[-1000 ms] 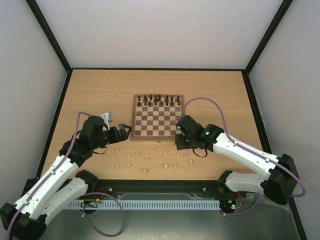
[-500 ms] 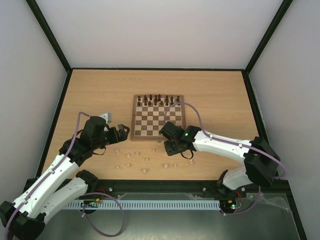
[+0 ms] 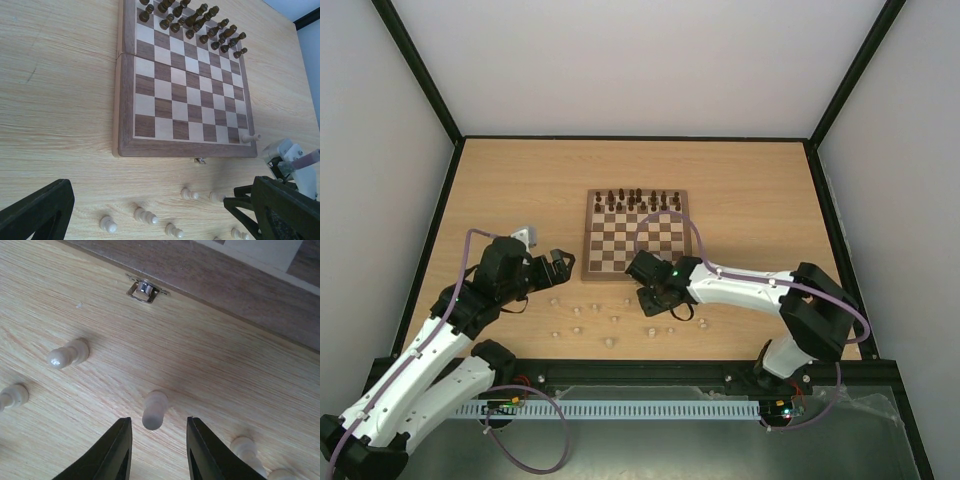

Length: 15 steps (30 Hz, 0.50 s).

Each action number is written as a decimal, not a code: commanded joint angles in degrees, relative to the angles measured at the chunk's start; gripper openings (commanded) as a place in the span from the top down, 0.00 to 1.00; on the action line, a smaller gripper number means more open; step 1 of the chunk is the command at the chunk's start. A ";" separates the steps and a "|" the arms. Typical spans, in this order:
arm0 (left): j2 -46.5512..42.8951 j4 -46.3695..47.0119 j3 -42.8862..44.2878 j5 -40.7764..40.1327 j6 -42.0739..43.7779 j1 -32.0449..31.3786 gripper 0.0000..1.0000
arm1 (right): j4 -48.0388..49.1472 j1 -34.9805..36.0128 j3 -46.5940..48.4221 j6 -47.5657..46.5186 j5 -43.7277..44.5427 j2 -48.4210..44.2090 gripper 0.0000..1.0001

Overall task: Set up the chess pieces on the board
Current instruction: Pick up the chess piece at the center of the board.

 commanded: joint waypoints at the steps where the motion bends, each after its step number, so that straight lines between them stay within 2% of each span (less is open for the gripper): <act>1: -0.45 -1.25 -0.05 -0.25 -0.50 -0.32 0.00 | 0.01 0.39 1.77 -0.47 0.63 2.49 0.69; 4: -0.45 -1.11 -0.17 -0.13 -0.36 -0.32 0.01 | 0.17 0.41 2.48 -0.60 0.84 4.35 0.74; 10: -0.31 -1.29 0.18 0.17 0.07 -0.32 0.01 | 0.32 0.41 3.27 -0.76 1.11 6.54 0.75; 15: -0.27 -1.62 0.53 0.35 0.33 -0.32 0.00 | -0.15 0.37 3.53 -0.76 1.24 6.43 0.86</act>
